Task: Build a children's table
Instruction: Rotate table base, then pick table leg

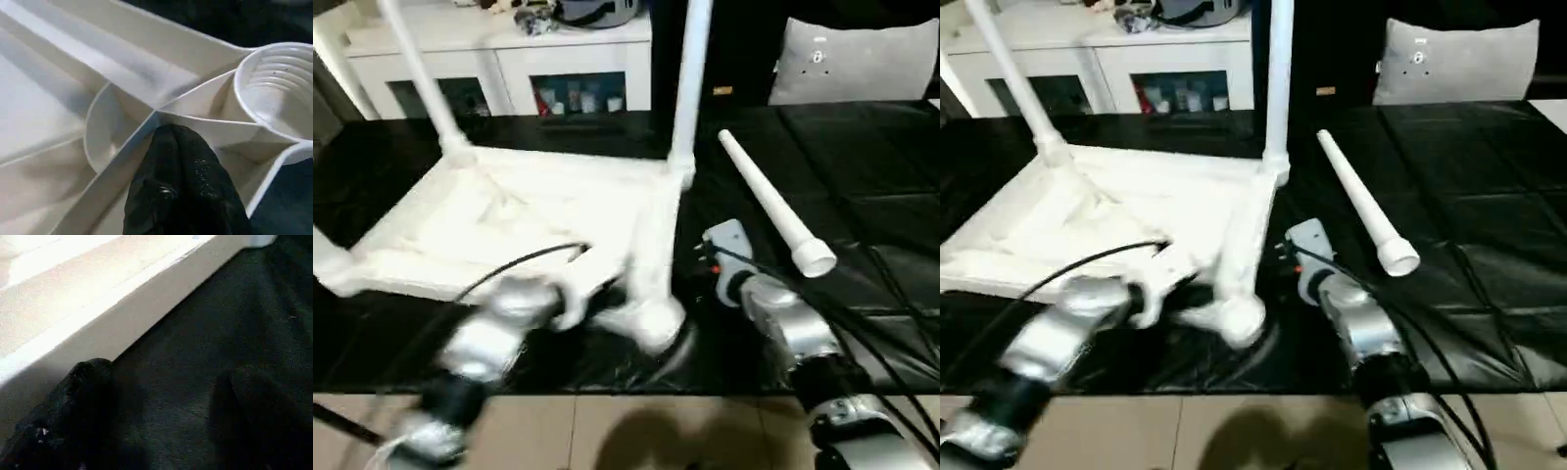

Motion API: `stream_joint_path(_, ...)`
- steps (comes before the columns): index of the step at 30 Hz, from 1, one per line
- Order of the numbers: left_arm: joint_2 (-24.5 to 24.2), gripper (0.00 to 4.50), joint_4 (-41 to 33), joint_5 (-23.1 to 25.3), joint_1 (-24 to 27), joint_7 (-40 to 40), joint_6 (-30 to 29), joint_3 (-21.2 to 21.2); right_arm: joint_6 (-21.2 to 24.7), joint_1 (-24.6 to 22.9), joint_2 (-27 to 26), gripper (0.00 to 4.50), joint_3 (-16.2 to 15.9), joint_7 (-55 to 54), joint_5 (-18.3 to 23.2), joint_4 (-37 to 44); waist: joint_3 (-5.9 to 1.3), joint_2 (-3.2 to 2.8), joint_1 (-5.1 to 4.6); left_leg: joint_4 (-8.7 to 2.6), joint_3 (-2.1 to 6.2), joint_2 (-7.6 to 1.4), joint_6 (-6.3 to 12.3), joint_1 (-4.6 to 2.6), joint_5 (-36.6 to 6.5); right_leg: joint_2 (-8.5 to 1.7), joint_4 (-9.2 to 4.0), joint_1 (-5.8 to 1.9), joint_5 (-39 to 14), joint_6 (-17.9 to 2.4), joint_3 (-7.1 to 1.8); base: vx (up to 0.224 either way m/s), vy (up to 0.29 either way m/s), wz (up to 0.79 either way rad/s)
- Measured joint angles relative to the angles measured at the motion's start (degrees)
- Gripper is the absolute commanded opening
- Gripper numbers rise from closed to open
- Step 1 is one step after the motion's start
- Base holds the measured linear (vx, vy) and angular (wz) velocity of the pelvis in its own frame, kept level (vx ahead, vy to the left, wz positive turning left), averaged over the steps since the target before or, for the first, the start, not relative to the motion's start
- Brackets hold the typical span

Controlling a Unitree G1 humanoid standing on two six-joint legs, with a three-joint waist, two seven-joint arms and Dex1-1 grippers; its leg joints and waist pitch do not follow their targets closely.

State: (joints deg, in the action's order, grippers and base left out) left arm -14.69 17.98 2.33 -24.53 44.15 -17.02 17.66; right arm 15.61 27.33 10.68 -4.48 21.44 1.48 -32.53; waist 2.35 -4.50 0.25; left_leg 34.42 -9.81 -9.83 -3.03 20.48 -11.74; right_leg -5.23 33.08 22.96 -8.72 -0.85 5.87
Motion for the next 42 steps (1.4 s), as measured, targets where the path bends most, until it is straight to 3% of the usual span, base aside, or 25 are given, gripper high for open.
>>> stream_joint_path(5, 2.27, 0.09, 0.33, -0.48, 0.21, -1.24, 2.10, -0.51, 1.92, -0.34, 2.30, 4.50, 1.97, -3.50, -0.72, 4.54, 0.00, -0.02, 0.17, 0.01, 0.01, -0.01, 0.01, 0.47, 0.00, 0.00, -0.03, 0.32, 0.00, 0.01, 0.03, 0.000, 0.000, 0.00)
stream_joint_path(12, 0.45, 0.48, -6.14, -3.81, 2.15, 0.80, 2.02, -2.12, 4.44, 6.65, 5.83, 4.50, 5.64, -8.03, -1.63, 4.62, 0.02, -0.15, -0.01, 0.01, 0.01, -0.07, 0.02, 0.54, -0.01, 0.03, 0.01, 0.43, 0.17, -0.29, 0.08, 0.000, 0.000, 0.00)
stream_joint_path(20, -3.68, 1.14, -13.38, -4.71, 7.00, 3.07, -1.62, -2.38, 7.37, 18.33, 9.60, 4.50, 6.87, -12.19, -2.40, -13.60, 0.06, -0.08, -0.02, 0.06, 0.01, -0.07, 0.02, 0.55, 0.00, 0.03, 0.05, 0.47, 0.07, -0.12, 0.08, 0.000, 0.000, 0.00)
stream_joint_path(30, -5.28, 1.93, -15.52, -4.48, 7.14, 2.79, -2.57, -2.35, 10.85, 25.35, 11.85, 4.50, 7.36, -9.86, -2.75, -29.44, 0.11, 0.05, 0.12, 0.13, -0.01, -0.07, 0.03, 0.61, 0.00, 0.02, 0.13, 0.56, 0.23, -0.38, 0.08, 0.000, 0.000, 0.00)
stream_joint_path(36, -5.89, 1.97, -16.22, -4.22, 7.14, 2.52, -3.12, -2.35, 14.55, 29.43, 12.90, 3.83, 5.98, -7.46, -4.50, -35.60, 0.16, 0.30, 0.08, 0.19, -0.04, -0.11, 0.03, 0.61, 0.00, 0.03, 0.18, 0.53, 0.24, -0.40, 0.08, 0.000, 0.000, 0.00)
stream_joint_path(42, -6.96, 1.97, -17.25, -4.44, 7.50, 3.18, -4.17, -2.15, 15.70, 30.82, 14.80, 3.32, 4.44, -3.55, -6.15, -38.55, 0.19, 0.41, 0.74, 0.26, -0.04, -0.11, 0.03, 0.61, 0.00, 0.02, 0.18, 0.53, 0.25, -0.41, 0.08, 0.000, 0.000, 0.00)
